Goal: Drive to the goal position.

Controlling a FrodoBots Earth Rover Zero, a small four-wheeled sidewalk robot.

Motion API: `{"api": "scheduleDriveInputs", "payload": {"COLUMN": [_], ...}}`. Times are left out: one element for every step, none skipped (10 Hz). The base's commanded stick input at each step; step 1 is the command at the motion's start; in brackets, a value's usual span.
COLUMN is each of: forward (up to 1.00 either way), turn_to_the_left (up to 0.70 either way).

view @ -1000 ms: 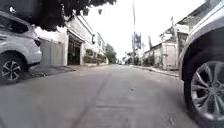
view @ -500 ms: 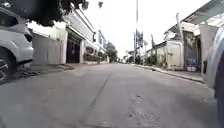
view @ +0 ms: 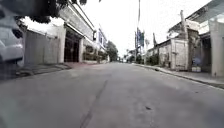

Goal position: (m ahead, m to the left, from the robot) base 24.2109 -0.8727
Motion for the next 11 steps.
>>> {"api": "scheduleDriveInputs", "payload": {"forward": [1.0, 1.0, 1.0, 1.0, 1.0, 1.0, 1.0, 1.0, 1.0, 1.0, 1.0], "turn_to_the_left": [-0.38, -0.4, -0.4, -0.38, -0.4, -0.4, -0.06, 0.03, 0.01, 0.0, 0.0]}}
